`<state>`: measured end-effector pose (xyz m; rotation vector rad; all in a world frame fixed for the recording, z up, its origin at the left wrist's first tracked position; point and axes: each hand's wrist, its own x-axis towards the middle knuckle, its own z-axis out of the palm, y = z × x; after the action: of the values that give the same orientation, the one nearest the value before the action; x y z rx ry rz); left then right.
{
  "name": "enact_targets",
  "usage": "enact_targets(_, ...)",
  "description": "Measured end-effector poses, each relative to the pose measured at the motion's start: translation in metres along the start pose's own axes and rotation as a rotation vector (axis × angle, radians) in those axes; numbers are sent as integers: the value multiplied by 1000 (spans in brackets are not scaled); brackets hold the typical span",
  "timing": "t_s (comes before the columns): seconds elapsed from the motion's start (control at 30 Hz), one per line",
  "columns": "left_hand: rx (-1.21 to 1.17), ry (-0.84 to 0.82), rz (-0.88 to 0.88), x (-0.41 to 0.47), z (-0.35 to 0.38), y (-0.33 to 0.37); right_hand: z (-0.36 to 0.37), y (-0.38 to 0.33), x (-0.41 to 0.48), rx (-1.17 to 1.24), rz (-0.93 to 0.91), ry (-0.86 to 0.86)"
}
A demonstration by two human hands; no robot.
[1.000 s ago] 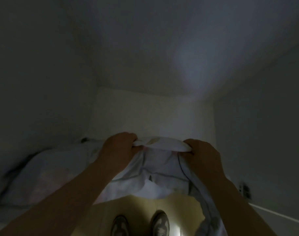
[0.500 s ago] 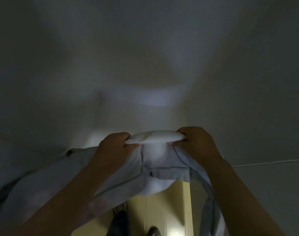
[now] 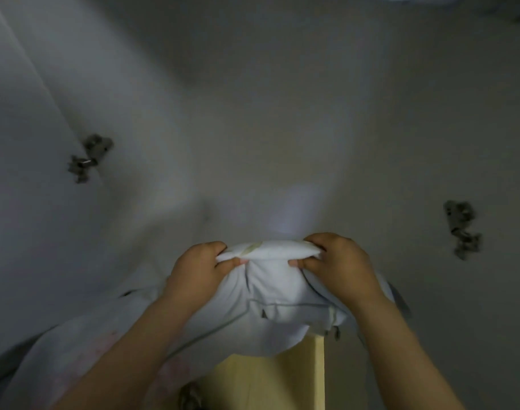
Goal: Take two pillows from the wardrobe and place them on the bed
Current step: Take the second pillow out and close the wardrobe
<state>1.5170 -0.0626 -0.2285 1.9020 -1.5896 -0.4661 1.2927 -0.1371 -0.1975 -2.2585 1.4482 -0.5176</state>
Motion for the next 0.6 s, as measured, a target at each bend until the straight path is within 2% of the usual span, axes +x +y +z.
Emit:
enact_targets(0.27,34,98,-53,-60,-45,29,-22,-47,-38,-46,-148,12)
enact_targets(0.47,-45,193,-102,-83,-85,28,-8,-100,-41,-127,-303,227)
enact_targets(0.6,-131,250,-132,-93,-118,28,-2,-142,-34,-174,-333,323)
